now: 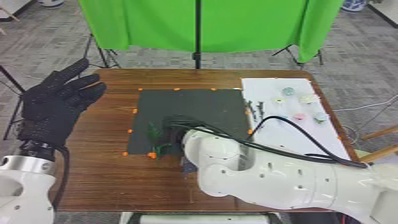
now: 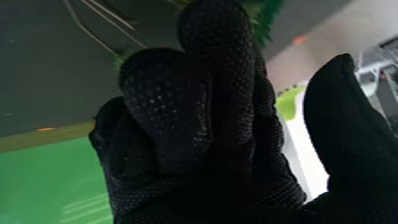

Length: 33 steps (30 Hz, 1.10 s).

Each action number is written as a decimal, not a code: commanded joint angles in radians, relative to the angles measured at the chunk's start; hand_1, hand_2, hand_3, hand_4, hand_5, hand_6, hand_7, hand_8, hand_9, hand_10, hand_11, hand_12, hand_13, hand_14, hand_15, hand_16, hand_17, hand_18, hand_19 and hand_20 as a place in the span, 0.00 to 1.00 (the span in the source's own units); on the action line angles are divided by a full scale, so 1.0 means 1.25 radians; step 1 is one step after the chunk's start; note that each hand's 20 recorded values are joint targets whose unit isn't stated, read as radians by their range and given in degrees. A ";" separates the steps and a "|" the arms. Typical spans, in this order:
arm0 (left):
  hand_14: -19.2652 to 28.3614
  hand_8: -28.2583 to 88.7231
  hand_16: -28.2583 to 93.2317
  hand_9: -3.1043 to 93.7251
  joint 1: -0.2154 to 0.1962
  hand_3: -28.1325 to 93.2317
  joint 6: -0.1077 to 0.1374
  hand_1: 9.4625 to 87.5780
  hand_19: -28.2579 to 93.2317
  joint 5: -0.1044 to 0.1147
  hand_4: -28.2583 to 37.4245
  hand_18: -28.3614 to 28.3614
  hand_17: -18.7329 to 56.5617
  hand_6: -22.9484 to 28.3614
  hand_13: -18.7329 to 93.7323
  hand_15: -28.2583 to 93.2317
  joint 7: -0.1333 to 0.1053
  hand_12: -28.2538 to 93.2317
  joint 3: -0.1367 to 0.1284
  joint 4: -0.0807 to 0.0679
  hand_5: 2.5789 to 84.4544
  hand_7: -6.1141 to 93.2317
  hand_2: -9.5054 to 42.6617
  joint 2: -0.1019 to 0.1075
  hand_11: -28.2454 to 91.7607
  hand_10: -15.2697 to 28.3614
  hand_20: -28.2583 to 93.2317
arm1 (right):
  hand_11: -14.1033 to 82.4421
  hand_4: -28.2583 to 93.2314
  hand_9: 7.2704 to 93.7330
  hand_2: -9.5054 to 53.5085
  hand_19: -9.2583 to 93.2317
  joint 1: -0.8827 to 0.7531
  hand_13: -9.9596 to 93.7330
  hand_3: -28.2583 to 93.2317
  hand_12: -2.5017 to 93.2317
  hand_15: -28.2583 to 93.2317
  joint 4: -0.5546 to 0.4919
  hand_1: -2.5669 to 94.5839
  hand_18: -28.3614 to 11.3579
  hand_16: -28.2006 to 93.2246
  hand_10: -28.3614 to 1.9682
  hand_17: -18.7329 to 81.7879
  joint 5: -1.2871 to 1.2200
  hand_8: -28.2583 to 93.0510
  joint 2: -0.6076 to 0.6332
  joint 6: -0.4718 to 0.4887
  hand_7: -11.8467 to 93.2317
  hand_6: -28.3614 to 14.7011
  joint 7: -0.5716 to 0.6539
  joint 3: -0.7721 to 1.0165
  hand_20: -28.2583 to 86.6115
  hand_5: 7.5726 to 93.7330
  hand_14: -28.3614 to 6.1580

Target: Arrange flowers

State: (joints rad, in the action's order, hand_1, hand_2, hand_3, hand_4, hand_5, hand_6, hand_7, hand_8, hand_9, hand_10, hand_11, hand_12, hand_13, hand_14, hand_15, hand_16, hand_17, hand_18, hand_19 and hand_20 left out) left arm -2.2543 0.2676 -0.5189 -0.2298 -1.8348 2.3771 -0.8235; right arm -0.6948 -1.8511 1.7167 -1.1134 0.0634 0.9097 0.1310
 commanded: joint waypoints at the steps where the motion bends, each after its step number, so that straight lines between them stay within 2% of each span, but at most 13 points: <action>1: 0.99 0.16 0.16 0.38 0.008 0.87 -0.016 0.16 0.74 0.000 0.03 0.96 0.15 0.64 0.38 0.65 0.006 0.33 0.009 -0.008 0.41 0.21 0.33 -0.003 0.48 0.84 0.33 | 0.48 0.03 1.00 0.28 1.00 0.024 0.94 0.81 0.23 0.75 0.024 0.30 0.18 0.39 0.57 0.72 0.028 0.13 -0.018 0.020 0.22 0.67 0.043 -0.016 0.62 0.68 0.59; 13: 0.99 0.16 0.16 0.38 0.011 0.87 -0.014 0.16 0.74 0.000 0.03 0.96 0.15 0.64 0.38 0.65 0.007 0.33 0.013 -0.009 0.41 0.21 0.33 0.000 0.47 0.84 0.33 | 0.50 0.03 1.00 0.29 1.00 0.047 0.94 0.80 0.22 0.75 0.052 0.30 0.18 0.39 0.57 0.74 0.043 0.13 -0.026 -0.010 0.22 0.66 0.092 -0.030 0.63 0.68 0.59; 19: 0.99 0.16 0.16 0.38 0.024 0.87 -0.020 0.16 0.74 0.001 0.03 0.96 0.15 0.64 0.38 0.65 0.011 0.33 0.023 -0.014 0.41 0.21 0.34 0.001 0.48 0.84 0.33 | 0.50 0.04 1.00 0.30 1.00 0.059 0.95 0.80 0.21 0.75 0.064 0.29 0.18 0.39 0.56 0.74 0.047 0.13 -0.033 -0.031 0.22 0.65 0.115 -0.040 0.63 0.65 0.60; 26: 0.99 0.16 0.16 0.38 0.020 0.87 -0.014 0.16 0.74 0.002 0.03 0.96 0.15 0.64 0.38 0.65 0.011 0.33 0.021 -0.014 0.41 0.21 0.33 0.000 0.48 0.84 0.33 | 0.51 0.04 1.00 0.30 1.00 0.064 0.95 0.80 0.21 0.75 0.075 0.29 0.18 0.39 0.56 0.75 0.068 0.13 -0.040 -0.054 0.22 0.65 0.145 -0.049 0.63 0.63 0.60; 33: 0.99 0.16 0.16 0.38 0.018 0.87 -0.016 0.16 0.74 -0.001 0.02 0.96 0.15 0.64 0.38 0.65 0.018 0.33 0.021 -0.013 0.41 0.21 0.34 -0.007 0.48 0.84 0.33 | 0.50 0.04 1.00 0.30 1.00 0.044 0.95 0.79 0.21 0.75 0.054 0.29 0.17 0.39 0.55 0.75 0.055 0.13 -0.036 -0.082 0.22 0.64 0.113 -0.027 0.63 0.64 0.60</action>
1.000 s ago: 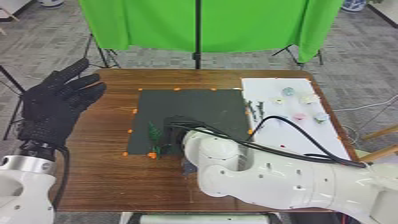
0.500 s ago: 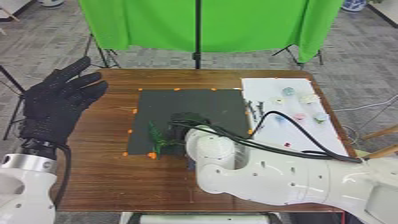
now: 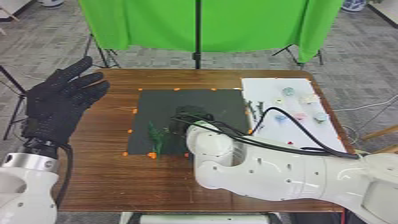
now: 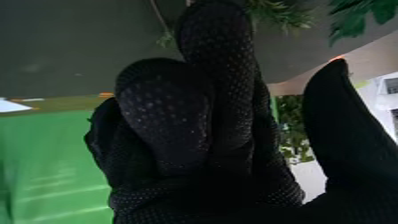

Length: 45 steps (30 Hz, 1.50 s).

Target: Arrange flowers

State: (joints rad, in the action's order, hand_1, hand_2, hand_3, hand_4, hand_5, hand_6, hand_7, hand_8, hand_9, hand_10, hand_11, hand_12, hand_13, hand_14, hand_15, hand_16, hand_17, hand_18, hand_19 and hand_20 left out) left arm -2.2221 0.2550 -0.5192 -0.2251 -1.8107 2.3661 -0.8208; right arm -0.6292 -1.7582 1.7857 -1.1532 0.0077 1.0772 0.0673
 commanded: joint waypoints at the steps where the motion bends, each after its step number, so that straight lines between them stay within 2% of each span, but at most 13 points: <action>1: 0.99 0.16 0.16 0.38 -0.010 0.87 -0.003 0.16 0.74 0.000 0.02 0.96 0.15 0.64 0.38 0.65 0.017 0.33 0.000 -0.004 0.41 0.21 0.34 -0.012 0.48 0.84 0.33 | 0.51 0.04 1.00 0.30 1.00 -0.015 0.95 0.80 0.21 0.75 -0.027 0.29 0.17 0.39 0.55 0.75 -0.009 0.13 -0.002 -0.045 0.22 0.64 -0.035 0.031 0.63 0.64 0.60; 5: 0.99 0.16 0.16 0.38 -0.010 0.87 -0.003 0.16 0.74 -0.001 0.03 0.96 0.15 0.64 0.38 0.65 0.025 0.33 0.001 -0.004 0.41 0.21 0.34 -0.016 0.48 0.84 0.33 | 0.51 0.04 1.00 0.30 1.00 -0.026 0.96 0.80 0.21 0.75 -0.040 0.30 0.17 0.39 0.56 0.75 0.004 0.13 -0.002 -0.061 0.22 0.65 -0.045 0.034 0.63 0.66 0.60; 12: 0.99 0.16 0.16 0.38 -0.034 0.87 0.002 0.16 0.74 0.000 0.03 0.96 0.15 0.65 0.38 0.65 0.021 0.33 -0.011 0.001 0.41 0.21 0.34 -0.025 0.48 0.84 0.33 | 0.52 0.04 1.00 0.30 1.00 -0.043 0.96 0.80 0.20 0.75 -0.061 0.30 0.17 0.39 0.56 0.75 0.001 0.13 0.009 -0.086 0.22 0.66 -0.066 0.056 0.64 0.67 0.60; 13: 0.99 0.16 0.16 0.38 -0.037 0.87 0.003 0.16 0.74 0.001 0.03 0.96 0.15 0.65 0.38 0.65 0.023 0.33 -0.012 -0.002 0.41 0.21 0.34 -0.027 0.48 0.84 0.33 | 0.52 0.04 1.00 0.30 1.00 -0.045 0.96 0.80 0.20 0.75 -0.067 0.30 0.17 0.39 0.56 0.75 0.005 0.13 0.016 -0.099 0.22 0.66 -0.072 0.058 0.64 0.67 0.60; 15: 0.99 0.16 0.16 0.38 -0.074 0.87 0.000 0.16 0.74 0.014 0.03 0.96 0.15 0.65 0.38 0.65 0.024 0.33 -0.039 -0.004 0.41 0.21 0.34 -0.032 0.48 0.84 0.33 | 0.52 0.04 1.00 0.29 1.00 -0.042 0.96 0.80 0.20 0.74 -0.081 0.30 0.17 0.39 0.56 0.75 0.007 0.13 0.033 -0.158 0.23 0.66 -0.084 0.050 0.64 0.68 0.60; 17: 0.99 0.16 0.16 0.38 -0.138 0.87 0.026 0.16 0.74 0.011 0.03 0.96 0.15 0.64 0.38 0.65 0.015 0.33 -0.081 0.010 0.41 0.21 0.34 -0.052 0.48 0.84 0.33 | 0.51 0.04 1.00 0.30 1.00 -0.054 0.96 0.80 0.20 0.74 -0.093 0.30 0.17 0.39 0.57 0.75 0.018 0.13 0.044 -0.203 0.23 0.66 -0.092 0.060 0.63 0.68 0.60; 19: 0.99 0.16 0.16 0.38 -0.196 0.87 0.023 0.16 0.74 0.012 0.03 0.96 0.15 0.64 0.38 0.65 -0.002 0.33 -0.114 0.023 0.41 0.21 0.33 -0.072 0.48 0.84 0.33 | 0.51 0.04 1.00 0.30 1.00 -0.066 0.96 0.81 0.20 0.74 -0.106 0.30 0.17 0.39 0.57 0.75 0.024 0.13 0.062 -0.221 0.23 0.66 -0.098 0.077 0.63 0.69 0.59; 22: 0.99 0.16 0.16 0.38 -0.230 0.87 0.016 0.15 0.74 0.014 0.03 0.96 0.15 0.64 0.38 0.65 -0.004 0.33 -0.130 0.031 0.41 0.21 0.33 -0.092 0.48 0.84 0.33 | 0.50 0.04 1.00 0.30 1.00 -0.071 0.96 0.81 0.20 0.74 -0.124 0.30 0.17 0.39 0.57 0.75 0.034 0.13 0.092 -0.235 0.23 0.66 -0.081 0.088 0.62 0.70 0.59; 23: 0.99 0.16 0.16 0.38 -0.244 0.87 0.023 0.15 0.74 0.015 0.03 0.96 0.15 0.64 0.38 0.65 -0.014 0.33 -0.132 0.036 0.41 0.21 0.33 -0.097 0.48 0.84 0.33 | 0.50 0.04 1.00 0.30 1.00 -0.080 0.96 0.81 0.20 0.74 -0.130 0.30 0.17 0.39 0.57 0.75 0.032 0.13 0.098 -0.218 0.23 0.65 -0.079 0.102 0.62 0.70 0.59; 26: 0.99 0.16 0.16 0.38 -0.242 0.87 0.027 0.15 0.74 0.018 0.03 0.96 0.15 0.64 0.38 0.64 -0.021 0.33 -0.130 0.037 0.41 0.21 0.33 -0.100 0.48 0.84 0.33 | 0.50 0.04 1.00 0.31 1.00 -0.108 0.96 0.81 0.20 0.74 -0.150 0.29 0.17 0.39 0.56 0.75 0.031 0.13 0.122 -0.193 0.23 0.63 -0.058 0.129 0.62 0.70 0.59; 33: 0.99 0.16 0.16 0.38 -0.239 0.87 0.027 0.15 0.74 0.015 0.03 0.96 0.15 0.64 0.38 0.64 -0.022 0.33 -0.127 0.045 0.41 0.21 0.33 -0.097 0.47 0.84 0.33 | 0.50 0.05 1.00 0.32 1.00 -0.172 0.96 0.80 0.20 0.74 -0.171 0.28 0.16 0.39 0.53 0.75 0.016 0.13 0.169 -0.122 0.22 0.59 -0.024 0.152 0.62 0.69 0.58; 41: 0.99 0.16 0.16 0.38 -0.220 0.87 0.027 0.15 0.74 0.008 0.03 0.96 0.15 0.64 0.38 0.64 -0.015 0.33 -0.114 0.047 0.41 0.21 0.33 -0.087 0.47 0.84 0.33 | 0.51 0.05 1.00 0.33 1.00 -0.207 0.96 0.80 0.20 0.74 -0.186 0.28 0.16 0.38 0.52 0.76 0.047 0.13 0.211 -0.119 0.21 0.58 0.013 0.150 0.63 0.69 0.58; 45: 0.99 0.16 0.16 0.38 -0.219 0.87 0.032 0.15 0.74 0.009 0.03 0.96 0.15 0.64 0.38 0.64 -0.017 0.33 -0.109 0.049 0.41 0.21 0.33 -0.086 0.47 0.84 0.33 | 0.51 0.06 1.00 0.33 1.00 -0.223 0.97 0.80 0.20 0.74 -0.193 0.28 0.15 0.38 0.51 0.77 0.027 0.13 0.223 -0.090 0.21 0.57 0.017 0.164 0.63 0.69 0.58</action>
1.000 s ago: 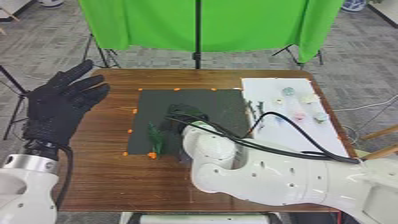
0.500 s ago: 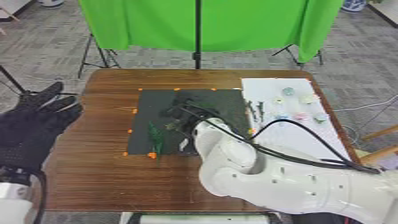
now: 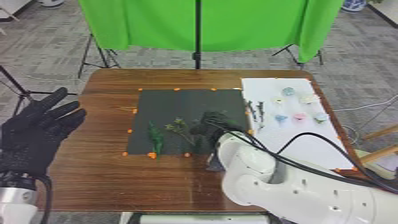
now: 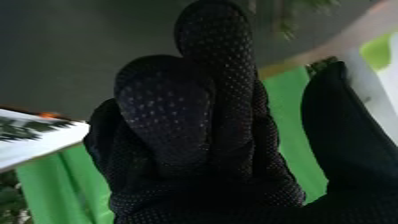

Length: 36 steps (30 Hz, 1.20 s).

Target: Arrange flowers

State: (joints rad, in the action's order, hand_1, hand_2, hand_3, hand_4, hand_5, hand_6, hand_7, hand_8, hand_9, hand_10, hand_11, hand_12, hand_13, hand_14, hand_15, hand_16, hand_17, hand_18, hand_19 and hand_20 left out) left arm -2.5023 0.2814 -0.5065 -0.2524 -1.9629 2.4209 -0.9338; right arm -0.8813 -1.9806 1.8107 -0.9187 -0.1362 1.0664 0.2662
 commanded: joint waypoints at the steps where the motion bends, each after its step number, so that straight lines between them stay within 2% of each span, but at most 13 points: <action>1: 0.99 0.16 0.16 0.38 0.002 0.88 0.010 0.15 0.74 0.000 0.03 0.96 0.15 0.64 0.38 0.64 0.002 0.33 0.012 0.005 0.41 0.21 0.33 0.006 0.47 0.84 0.33 | 0.51 0.06 1.00 0.33 1.00 -0.019 0.97 0.80 0.20 0.74 -0.016 0.28 0.15 0.38 0.51 0.77 0.007 0.13 0.038 0.025 0.21 0.57 0.025 -0.002 0.63 0.69 0.58; 5: 0.99 0.16 0.16 0.38 0.002 0.87 0.018 0.16 0.74 0.000 0.03 0.96 0.15 0.64 0.38 0.64 0.004 0.33 0.010 0.004 0.41 0.21 0.33 0.005 0.47 0.84 0.33 | 0.51 0.06 1.00 0.33 1.00 -0.024 0.97 0.80 0.20 0.74 -0.018 0.28 0.15 0.38 0.51 0.76 -0.010 0.14 0.031 0.035 0.22 0.57 -0.011 -0.004 0.63 0.70 0.57; 7: 0.99 0.16 0.16 0.38 0.008 0.87 0.012 0.16 0.74 0.000 0.03 0.96 0.15 0.64 0.38 0.64 0.011 0.33 0.011 0.002 0.41 0.21 0.33 0.006 0.47 0.84 0.33 | 0.51 0.06 1.00 0.33 1.00 -0.027 0.96 0.80 0.20 0.74 -0.022 0.28 0.14 0.39 0.52 0.75 -0.005 0.14 0.027 0.030 0.22 0.57 -0.020 -0.011 0.64 0.70 0.57; 13: 0.99 0.16 0.16 0.38 0.019 0.87 0.013 0.16 0.74 -0.001 0.03 0.96 0.15 0.64 0.38 0.64 0.017 0.33 0.015 -0.001 0.41 0.21 0.33 0.009 0.47 0.84 0.33 | 0.50 0.06 1.00 0.33 1.00 -0.031 0.96 0.80 0.20 0.74 -0.022 0.29 0.14 0.39 0.53 0.75 -0.006 0.13 0.004 0.050 0.22 0.59 -0.040 -0.011 0.64 0.70 0.57; 16: 0.99 0.16 0.16 0.38 0.011 0.87 0.014 0.16 0.74 0.001 0.03 0.96 0.15 0.64 0.38 0.64 0.013 0.33 0.013 0.001 0.41 0.21 0.33 0.009 0.47 0.84 0.33 | 0.50 0.06 1.00 0.33 1.00 -0.024 0.96 0.80 0.20 0.74 -0.026 0.29 0.14 0.39 0.53 0.74 -0.007 0.13 0.000 0.058 0.22 0.59 -0.045 -0.020 0.64 0.70 0.56; 17: 0.99 0.16 0.16 0.38 0.017 0.87 0.015 0.16 0.74 -0.001 0.03 0.96 0.15 0.64 0.38 0.65 0.020 0.33 0.013 0.000 0.41 0.21 0.33 0.009 0.47 0.84 0.33 | 0.50 0.06 1.00 0.33 1.00 -0.028 0.96 0.80 0.20 0.74 -0.027 0.29 0.14 0.39 0.53 0.74 -0.009 0.13 -0.003 0.060 0.22 0.59 -0.046 -0.016 0.64 0.70 0.57; 29: 0.99 0.16 0.16 0.38 0.015 0.87 0.016 0.16 0.74 0.000 0.03 0.96 0.15 0.64 0.38 0.65 0.022 0.33 0.009 0.000 0.41 0.21 0.33 0.007 0.48 0.84 0.33 | 0.50 0.06 1.00 0.33 1.00 -0.021 0.96 0.80 0.20 0.74 -0.042 0.29 0.14 0.38 0.53 0.74 0.002 0.13 -0.014 0.084 0.22 0.60 -0.058 -0.027 0.64 0.71 0.56; 31: 0.99 0.16 0.16 0.38 0.016 0.87 0.018 0.16 0.74 0.000 0.03 0.96 0.15 0.64 0.38 0.65 0.025 0.33 0.011 -0.001 0.41 0.21 0.33 0.006 0.48 0.84 0.33 | 0.50 0.06 1.00 0.33 1.00 -0.022 0.96 0.80 0.20 0.74 -0.041 0.29 0.13 0.38 0.53 0.74 0.026 0.13 -0.014 0.077 0.22 0.60 -0.049 -0.033 0.64 0.71 0.56; 33: 0.99 0.16 0.16 0.38 0.008 0.87 0.015 0.16 0.74 0.001 0.03 0.96 0.15 0.64 0.38 0.65 0.019 0.33 0.008 0.001 0.41 0.21 0.33 0.005 0.48 0.84 0.33 | 0.51 0.06 1.00 0.33 1.00 -0.017 0.96 0.80 0.20 0.74 -0.044 0.29 0.13 0.38 0.53 0.75 0.042 0.13 -0.008 0.068 0.22 0.60 -0.042 -0.040 0.64 0.72 0.57; 35: 0.99 0.16 0.16 0.38 0.005 0.87 0.022 0.16 0.74 0.003 0.03 0.96 0.15 0.64 0.38 0.64 0.016 0.33 0.009 0.003 0.41 0.21 0.33 0.005 0.48 0.84 0.33 | 0.51 0.06 1.00 0.33 1.00 -0.010 0.96 0.80 0.20 0.74 -0.050 0.29 0.13 0.38 0.53 0.75 0.073 0.13 0.003 0.033 0.22 0.60 -0.032 -0.051 0.64 0.72 0.57; 36: 0.99 0.16 0.16 0.38 0.008 0.87 0.020 0.16 0.74 0.002 0.03 0.96 0.15 0.64 0.38 0.65 0.020 0.33 0.009 0.001 0.41 0.21 0.33 0.004 0.48 0.84 0.33 | 0.52 0.06 1.00 0.33 1.00 0.002 0.97 0.80 0.20 0.74 -0.053 0.29 0.14 0.38 0.54 0.76 0.099 0.13 0.011 0.010 0.22 0.60 -0.025 -0.065 0.64 0.74 0.57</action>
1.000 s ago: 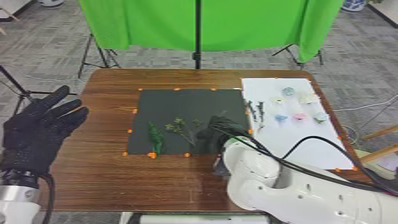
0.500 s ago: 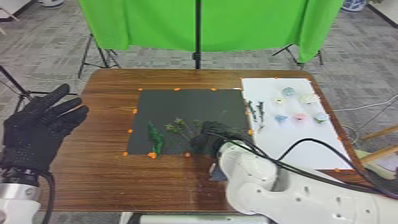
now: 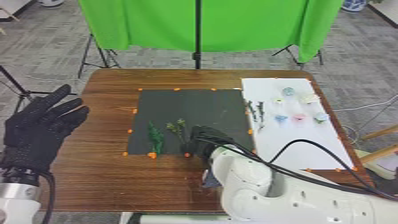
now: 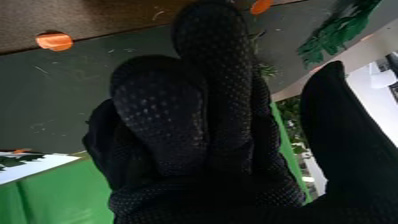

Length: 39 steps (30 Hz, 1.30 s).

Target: Arrange flowers

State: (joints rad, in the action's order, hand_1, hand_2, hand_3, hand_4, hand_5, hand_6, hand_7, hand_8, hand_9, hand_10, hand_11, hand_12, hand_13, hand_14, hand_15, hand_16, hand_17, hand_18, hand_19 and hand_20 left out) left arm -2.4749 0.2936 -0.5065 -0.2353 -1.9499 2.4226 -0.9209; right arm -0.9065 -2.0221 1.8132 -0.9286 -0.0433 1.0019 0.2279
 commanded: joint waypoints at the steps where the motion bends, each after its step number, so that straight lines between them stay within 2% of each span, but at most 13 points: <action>1: 0.99 0.16 0.16 0.38 -0.016 0.87 0.009 0.16 0.74 0.001 0.03 0.96 0.15 0.64 0.38 0.65 0.008 0.33 -0.002 0.001 0.41 0.21 0.33 -0.009 0.48 0.84 0.33 | 0.53 0.06 1.00 0.32 1.00 0.033 0.98 0.80 0.20 0.74 -0.020 0.29 0.13 0.38 0.55 0.76 0.123 0.13 0.026 -0.085 0.22 0.61 0.032 -0.045 0.65 0.76 0.58; 3: 0.99 0.16 0.16 0.38 -0.020 0.87 0.007 0.16 0.74 0.002 0.03 0.96 0.15 0.64 0.38 0.65 0.001 0.33 -0.001 0.001 0.41 0.21 0.33 -0.009 0.48 0.84 0.33 | 0.55 0.06 1.00 0.31 1.00 0.066 0.98 0.80 0.19 0.73 -0.021 0.29 0.14 0.38 0.56 0.77 0.142 0.13 0.048 -0.139 0.23 0.60 0.049 -0.067 0.65 0.78 0.59; 6: 0.99 0.16 0.16 0.38 -0.012 0.87 0.013 0.16 0.74 0.003 0.03 0.96 0.15 0.64 0.38 0.65 0.001 0.33 0.007 -0.001 0.41 0.21 0.33 -0.006 0.48 0.84 0.33 | 0.56 0.06 1.00 0.29 1.00 0.056 0.99 0.81 0.18 0.73 -0.004 0.30 0.14 0.38 0.56 0.78 0.147 0.13 0.072 -0.176 0.23 0.60 0.065 -0.011 0.65 0.82 0.59; 8: 0.99 0.16 0.16 0.38 -0.015 0.87 0.007 0.16 0.74 0.001 0.03 0.96 0.15 0.64 0.38 0.65 -0.001 0.33 0.006 0.000 0.41 0.21 0.33 -0.004 0.48 0.84 0.33 | 0.54 0.06 1.00 0.28 1.00 0.038 0.98 0.81 0.18 0.73 0.013 0.31 0.14 0.38 0.54 0.78 0.145 0.13 0.083 -0.181 0.23 0.59 0.089 0.041 0.65 0.81 0.59; 10: 0.99 0.16 0.16 0.38 -0.016 0.87 0.008 0.16 0.74 0.002 0.03 0.96 0.15 0.64 0.38 0.64 -0.003 0.33 0.006 0.000 0.41 0.21 0.33 -0.004 0.48 0.84 0.33 | 0.44 0.06 1.00 0.26 1.00 0.023 0.99 0.81 0.18 0.66 0.028 0.31 0.19 0.38 0.48 0.78 0.130 0.14 0.093 -0.178 0.22 0.55 0.104 0.090 0.55 0.75 0.59; 12: 0.99 0.16 0.16 0.38 -0.022 0.87 0.015 0.16 0.74 0.005 0.03 0.96 0.15 0.64 0.38 0.64 -0.014 0.33 0.008 0.002 0.41 0.21 0.33 -0.002 0.48 0.84 0.33 | 0.39 0.06 1.00 0.23 1.00 0.020 1.00 0.81 0.18 0.63 0.051 0.30 0.24 0.37 0.43 0.80 0.123 0.14 0.100 -0.159 0.21 0.52 0.117 0.118 0.47 0.68 0.59; 14: 0.99 0.16 0.16 0.38 -0.023 0.87 0.010 0.16 0.74 0.003 0.03 0.96 0.15 0.64 0.38 0.65 -0.013 0.33 0.008 0.002 0.41 0.21 0.33 -0.001 0.48 0.84 0.33 | 0.35 0.06 0.99 0.21 1.00 0.013 1.00 0.81 0.18 0.59 0.069 0.30 0.27 0.37 0.40 0.81 0.103 0.15 0.105 -0.138 0.20 0.49 0.126 0.150 0.42 0.61 0.57; 19: 0.99 0.16 0.16 0.38 -0.010 0.87 0.011 0.16 0.74 0.003 0.03 0.96 0.15 0.65 0.38 0.65 -0.011 0.33 0.014 -0.001 0.41 0.21 0.33 0.004 0.48 0.84 0.33 | 0.33 0.06 0.93 0.19 1.00 0.017 0.97 0.81 0.18 0.57 0.128 0.31 0.28 0.36 0.33 0.79 0.068 0.15 0.113 -0.093 0.20 0.47 0.147 0.184 0.30 0.55 0.51; 26: 0.99 0.16 0.16 0.38 0.001 0.87 0.007 0.16 0.74 -0.001 0.03 0.96 0.15 0.64 0.38 0.65 0.000 0.33 0.016 -0.002 0.41 0.21 0.33 0.005 0.48 0.84 0.33 | 0.33 0.06 0.92 0.17 1.00 0.027 0.96 0.80 0.18 0.57 0.183 0.31 0.28 0.36 0.32 0.79 0.058 0.15 0.120 -0.058 0.19 0.46 0.171 0.162 0.27 0.55 0.49; 30: 0.99 0.16 0.16 0.38 0.012 0.87 0.002 0.16 0.74 -0.002 0.03 0.96 0.15 0.64 0.38 0.65 0.008 0.33 0.023 -0.006 0.41 0.21 0.33 0.006 0.48 0.84 0.33 | 0.34 0.06 0.93 0.16 1.00 0.031 0.96 0.80 0.18 0.58 0.204 0.32 0.28 0.36 0.33 0.79 0.054 0.15 0.117 -0.045 0.19 0.46 0.179 0.146 0.27 0.55 0.50; 34: 0.99 0.16 0.16 0.38 0.015 0.87 0.002 0.16 0.74 -0.001 0.03 0.96 0.15 0.64 0.38 0.65 0.005 0.33 0.026 -0.007 0.41 0.21 0.33 0.008 0.48 0.84 0.33 | 0.34 0.06 0.93 0.15 1.00 0.043 0.96 0.79 0.18 0.58 0.227 0.32 0.28 0.36 0.36 0.79 0.051 0.15 0.112 -0.022 0.19 0.46 0.175 0.111 0.27 0.55 0.51; 37: 0.99 0.16 0.16 0.38 0.025 0.87 -0.003 0.16 0.74 -0.002 0.03 0.96 0.15 0.64 0.38 0.65 0.014 0.33 0.028 -0.011 0.41 0.21 0.33 0.007 0.48 0.84 0.33 | 0.35 0.05 0.93 0.14 1.00 0.046 0.96 0.79 0.18 0.58 0.235 0.33 0.29 0.36 0.36 0.78 0.038 0.15 0.110 -0.006 0.20 0.47 0.163 0.095 0.27 0.55 0.50; 39: 0.99 0.16 0.16 0.38 0.030 0.87 0.001 0.16 0.74 -0.001 0.03 0.96 0.15 0.64 0.38 0.64 0.015 0.33 0.031 -0.012 0.41 0.21 0.33 0.006 0.48 0.84 0.33 | 0.36 0.05 0.92 0.14 1.00 0.062 0.95 0.78 0.19 0.60 0.239 0.33 0.27 0.37 0.38 0.78 0.050 0.15 0.114 -0.021 0.20 0.48 0.156 0.058 0.29 0.56 0.51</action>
State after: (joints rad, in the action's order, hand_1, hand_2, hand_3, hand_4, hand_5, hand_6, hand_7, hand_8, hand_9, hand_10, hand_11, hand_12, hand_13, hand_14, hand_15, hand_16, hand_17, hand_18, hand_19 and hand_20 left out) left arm -2.4484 0.2986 -0.5066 -0.2375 -1.9207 2.4203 -0.9122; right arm -0.8538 -1.7430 1.8715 -0.7894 -0.0815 1.2121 0.3653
